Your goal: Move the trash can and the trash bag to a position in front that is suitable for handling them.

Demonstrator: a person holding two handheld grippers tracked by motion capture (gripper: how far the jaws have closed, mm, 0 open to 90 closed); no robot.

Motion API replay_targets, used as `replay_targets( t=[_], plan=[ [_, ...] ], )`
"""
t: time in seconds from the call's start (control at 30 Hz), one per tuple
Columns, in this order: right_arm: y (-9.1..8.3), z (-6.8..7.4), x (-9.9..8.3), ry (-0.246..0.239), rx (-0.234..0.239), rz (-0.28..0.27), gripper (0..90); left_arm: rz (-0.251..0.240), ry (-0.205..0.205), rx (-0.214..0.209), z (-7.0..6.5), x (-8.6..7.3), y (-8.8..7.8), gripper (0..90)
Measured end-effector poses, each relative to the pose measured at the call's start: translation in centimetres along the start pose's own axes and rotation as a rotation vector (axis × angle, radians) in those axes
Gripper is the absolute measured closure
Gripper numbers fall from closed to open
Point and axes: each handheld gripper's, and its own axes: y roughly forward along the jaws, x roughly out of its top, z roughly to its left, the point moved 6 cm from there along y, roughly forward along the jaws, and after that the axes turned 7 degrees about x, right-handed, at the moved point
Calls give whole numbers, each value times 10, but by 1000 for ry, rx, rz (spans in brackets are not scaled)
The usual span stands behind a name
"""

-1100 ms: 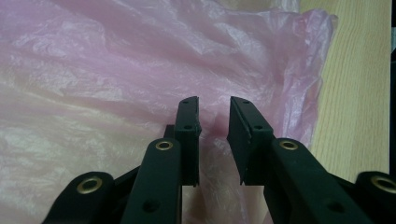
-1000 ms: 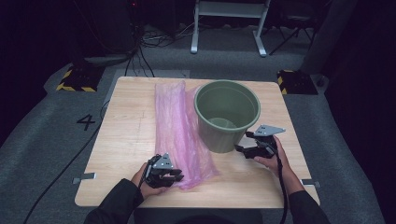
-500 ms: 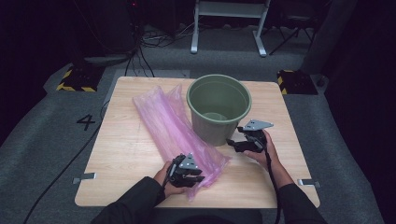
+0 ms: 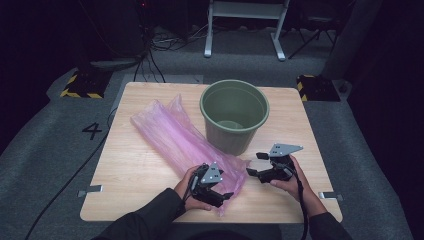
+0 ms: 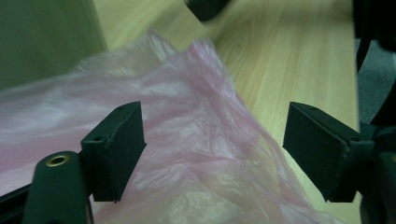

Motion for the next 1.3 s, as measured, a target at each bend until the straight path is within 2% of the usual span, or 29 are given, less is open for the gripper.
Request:
replay_targets(
  t=[0.03,0.07,0.13,0.17,0.2,0.27,0.3,0.33,0.37,0.4,0.43,0.5,0.57,0.63,0.67,0.7,0.77,0.83,0.87,0.93,0.97,1.07,1.13,1.2,1.3],
  plan=[
    [0,0,0,0,0,0,234,0,0,0,0,0,0,199],
    [1,3,-1,4,13,-2,224,-23,-7,8,3,2,-11,199],
    [7,14,0,-5,39,4,221,-37,-2,16,10,1,-28,194],
    [7,14,0,-5,39,4,221,-37,-2,16,10,1,-28,194],
    [10,19,1,-19,43,12,220,-36,2,33,15,-1,-37,195],
    [10,22,3,-29,46,11,220,-29,6,95,31,-13,-60,200],
    [10,22,3,-29,46,11,220,-29,6,95,31,-13,-60,201],
    [9,25,6,-3,70,-15,214,-15,-7,161,47,-27,-75,202],
    [9,25,6,-3,70,-15,214,-15,-7,161,47,-27,-75,202],
    [10,27,7,9,83,-25,213,-15,-39,173,58,-38,-85,202],
    [20,30,6,0,66,5,210,-11,-64,202,67,-48,-93,200],
    [29,32,2,-3,67,36,211,1,-75,255,77,-58,-102,196],
    [40,31,-3,-9,47,84,235,6,-86,264,83,-66,-105,185],
    [47,29,-8,-27,29,126,330,6,-107,253,87,-71,-104,173],
    [48,27,-11,-40,5,151,377,9,-114,247,87,-72,-103,168],
    [49,26,-12,-44,-3,156,430,16,-101,234,87,-73,-99,166],
    [47,22,-13,-40,16,153,530,29,-78,215,85,-73,-92,160],
    [47,17,-14,-42,13,158,608,38,-75,208,85,-73,-88,158],
    [46,14,-15,-39,20,156,654,58,-66,194,86,-74,-77,158],
    [44,8,-15,-47,22,157,730,72,-72,190,88,-74,-69,159],
    [44,8,-15,-47,22,157,730,72,-72,190,88,-74,-69,159],
    [40,-4,-17,-68,-4,162,784,104,-56,201,91,-71,-58,162],
    [37,-15,-16,-66,-19,158,775,133,-43,203,88,-68,-52,168],
    [35,-22,-15,-52,-15,154,765,136,-35,200,86,-64,-45,162],
    [35,-26,-12,-65,-11,156,745,140,-25,190,86,-58,-35,159]
  ],
)
